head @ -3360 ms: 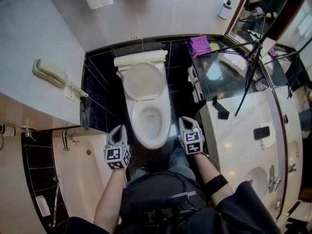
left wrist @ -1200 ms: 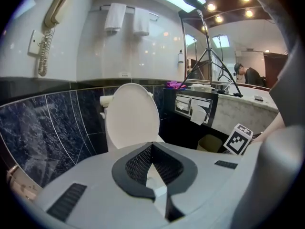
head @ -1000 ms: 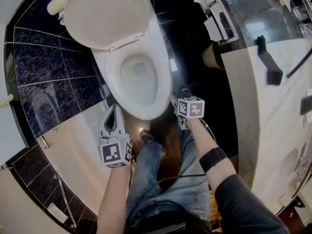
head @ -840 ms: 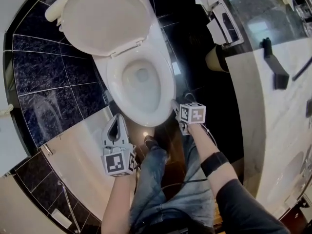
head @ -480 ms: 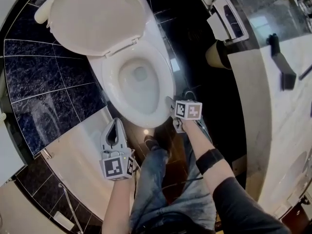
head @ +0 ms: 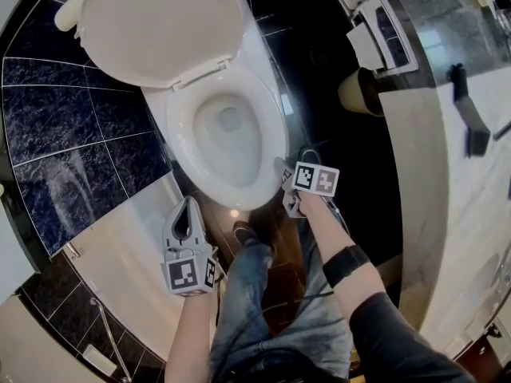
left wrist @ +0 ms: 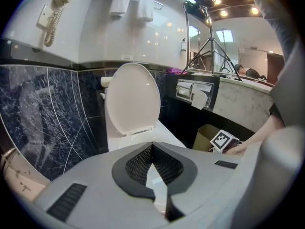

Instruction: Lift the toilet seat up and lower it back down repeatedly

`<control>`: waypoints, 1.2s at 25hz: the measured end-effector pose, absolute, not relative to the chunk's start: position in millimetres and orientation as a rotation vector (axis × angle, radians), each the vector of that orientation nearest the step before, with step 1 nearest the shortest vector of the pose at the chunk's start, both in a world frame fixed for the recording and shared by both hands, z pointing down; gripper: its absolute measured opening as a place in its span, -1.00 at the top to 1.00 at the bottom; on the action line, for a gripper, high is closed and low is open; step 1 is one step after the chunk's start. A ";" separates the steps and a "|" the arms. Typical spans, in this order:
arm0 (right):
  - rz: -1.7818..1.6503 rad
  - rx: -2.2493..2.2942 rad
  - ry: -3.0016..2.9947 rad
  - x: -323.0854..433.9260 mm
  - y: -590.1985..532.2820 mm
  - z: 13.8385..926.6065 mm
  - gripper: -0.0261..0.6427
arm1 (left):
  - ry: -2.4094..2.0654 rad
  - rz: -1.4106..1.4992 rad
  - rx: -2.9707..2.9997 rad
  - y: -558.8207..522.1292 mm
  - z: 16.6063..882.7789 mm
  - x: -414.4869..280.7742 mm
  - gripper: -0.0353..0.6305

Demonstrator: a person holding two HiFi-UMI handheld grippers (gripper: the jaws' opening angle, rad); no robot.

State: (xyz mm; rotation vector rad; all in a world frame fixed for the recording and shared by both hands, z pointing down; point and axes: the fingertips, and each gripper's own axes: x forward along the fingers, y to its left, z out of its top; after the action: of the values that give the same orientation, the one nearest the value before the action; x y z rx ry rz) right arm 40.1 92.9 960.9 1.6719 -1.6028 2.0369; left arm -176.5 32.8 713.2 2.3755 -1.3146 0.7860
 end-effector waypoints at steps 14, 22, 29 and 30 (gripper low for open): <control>2.098 1.643 -1.610 42.2 91.9 928.1 0.51 | -1.295 0.784 2.385 39.9 706.0 -167.2 0.89; 2.128 1.613 -1.611 45.4 83.5 863.1 0.53 | -1.311 0.787 2.351 57.2 665.5 -166.2 0.89; 2.115 1.593 -1.635 50.4 55.3 795.8 0.53 | -1.258 0.925 2.202 108.8 678.8 -192.3 0.89; 2.114 1.587 -1.639 50.8 51.3 787.4 0.53 | -1.259 0.938 2.164 116.4 685.6 -196.0 0.89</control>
State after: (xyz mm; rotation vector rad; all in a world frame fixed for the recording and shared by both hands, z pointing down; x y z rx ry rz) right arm 50.8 51.3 787.4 1.5875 -1.6388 2.1139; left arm -196.0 116.4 685.6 2.1636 -1.2590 0.9376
